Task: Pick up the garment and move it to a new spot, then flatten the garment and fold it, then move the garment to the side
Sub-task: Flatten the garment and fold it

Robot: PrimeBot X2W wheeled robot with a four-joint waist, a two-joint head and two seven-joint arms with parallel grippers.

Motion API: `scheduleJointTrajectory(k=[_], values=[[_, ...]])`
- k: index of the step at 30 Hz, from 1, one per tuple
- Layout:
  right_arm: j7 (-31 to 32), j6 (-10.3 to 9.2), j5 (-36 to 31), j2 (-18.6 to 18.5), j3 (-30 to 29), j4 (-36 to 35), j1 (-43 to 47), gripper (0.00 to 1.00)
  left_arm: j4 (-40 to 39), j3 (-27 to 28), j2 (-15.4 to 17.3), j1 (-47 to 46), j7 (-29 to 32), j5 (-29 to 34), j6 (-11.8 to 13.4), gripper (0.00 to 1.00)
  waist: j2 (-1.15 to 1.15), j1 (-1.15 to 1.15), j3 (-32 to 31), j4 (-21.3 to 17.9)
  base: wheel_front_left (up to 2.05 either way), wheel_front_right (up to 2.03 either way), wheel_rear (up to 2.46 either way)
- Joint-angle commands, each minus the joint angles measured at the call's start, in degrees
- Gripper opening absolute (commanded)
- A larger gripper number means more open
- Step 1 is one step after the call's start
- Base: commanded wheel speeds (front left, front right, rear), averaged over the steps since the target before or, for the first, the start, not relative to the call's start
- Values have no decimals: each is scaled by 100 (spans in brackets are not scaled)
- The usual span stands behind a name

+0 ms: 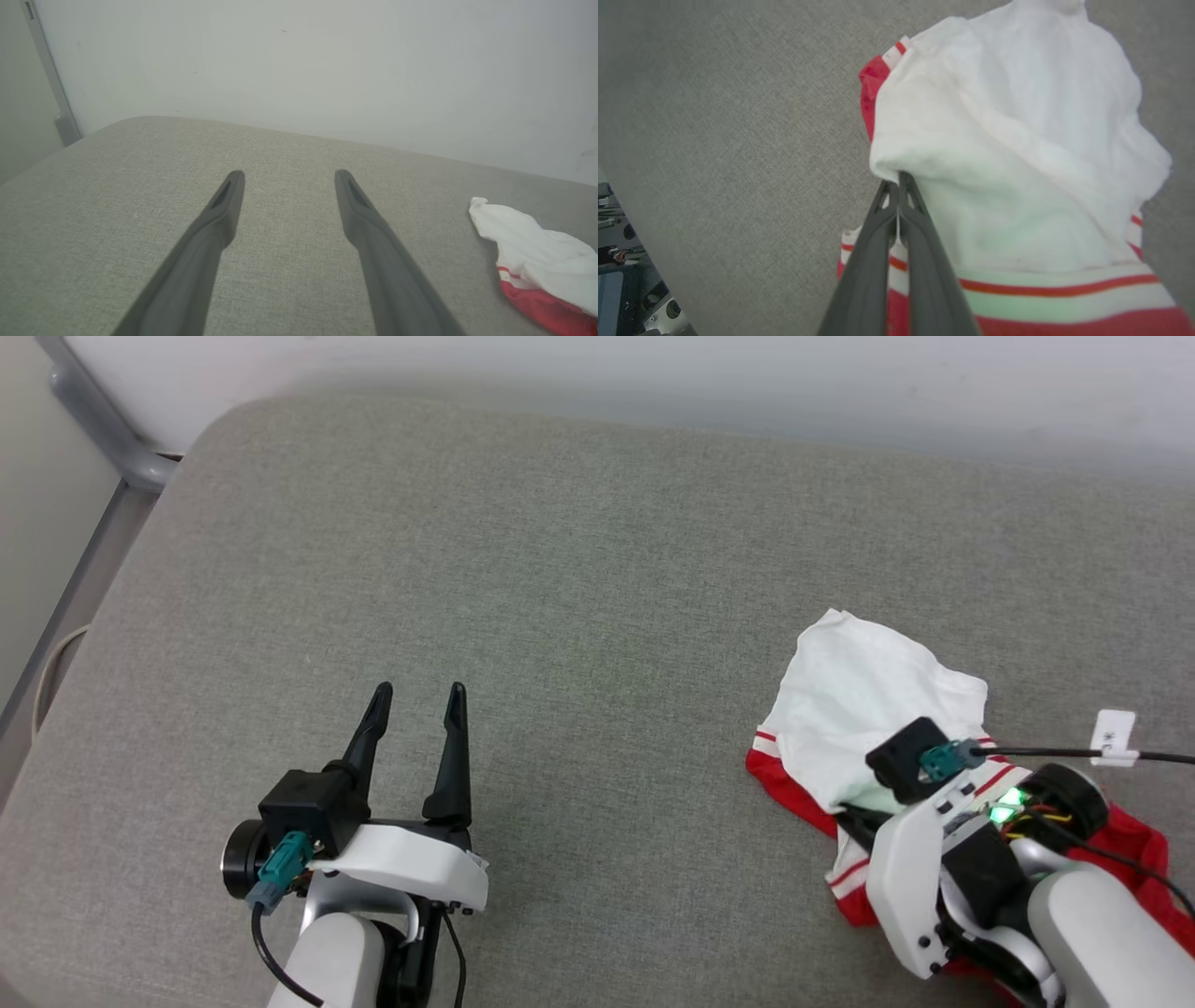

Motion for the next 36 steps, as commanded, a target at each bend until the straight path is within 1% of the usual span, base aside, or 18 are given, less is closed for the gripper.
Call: scheduleJointTrajectory(k=[1, 6, 9, 13, 18, 21, 26, 30, 33, 34, 35, 36], values=[[-125, -6, -25, -12, -163, -97, -109, 0, 1, 27, -13, -19, -14, -21, 27, 100, 0, -1, -36, -58, 0, 0, 0], [-257, -6, -111, 3, -671, -276, -102, 0, -26, 60, -12, 5, -14, 6, 46, 100, 0, -1, -84, -176, 0, 0, 0], [-320, -6, -178, 9, -1288, -315, -84, 0, -48, 95, -12, 23, -14, 44, 23, 100, 0, -1, -101, -282, 0, 0, 0], [-358, -7, -182, 87, -2198, -117, -137, 0, -79, 141, -11, -22, -14, 69, 9, 100, 0, -1, -32, -416, 0, 0, 0], [-576, -6, -87, 88, -3308, 522, -278, 0, -128, 130, -10, -139, -14, 105, -25, 100, 0, -1, 184, -498, 0, 0, 0], [-830, -6, -10, 19, -3912, 1002, -375, 0, -145, 134, -11, -205, -14, 125, -45, 100, 0, -1, 361, -508, 0, 0, 0], [-1261, -6, 93, 65, -4825, 1860, -346, 0, -141, 146, -10, -312, -14, 177, -80, 100, 0, -1, 610, -494, 0, 0, 0], [-1520, -6, 80, 233, -5289, 2475, -166, 0, -144, 139, -9, -392, -14, 186, -97, 100, 0, -1, 736, -467, 0, 0, 0], [-1714, -7, 100, 432, -5426, 2835, -85, 0, -128, 163, -9, -385, -14, 191, -92, 100, 0, -1, 769, -468, 0, 0, 0], [-1783, -7, 93, 475, -5436, 2912, -71, 7, -126, 176, -9, -384, -14, 194, -84, 100, 0, -1, 766, -476, 0, 0, 0], [-1893, -7, 105, 524, -5461, 2979, -71, 37, -117, 187, -11, -375, -14, 200, -82, 100, 0, -1, 754, -486, 0, 0, 0], [-2026, -8, 115, 572, -5493, 3016, -91, 100, -105, 211, -9, -360, -14, 203, -82, 100, 0, -1, 732, -501, 0, 0, 0]])
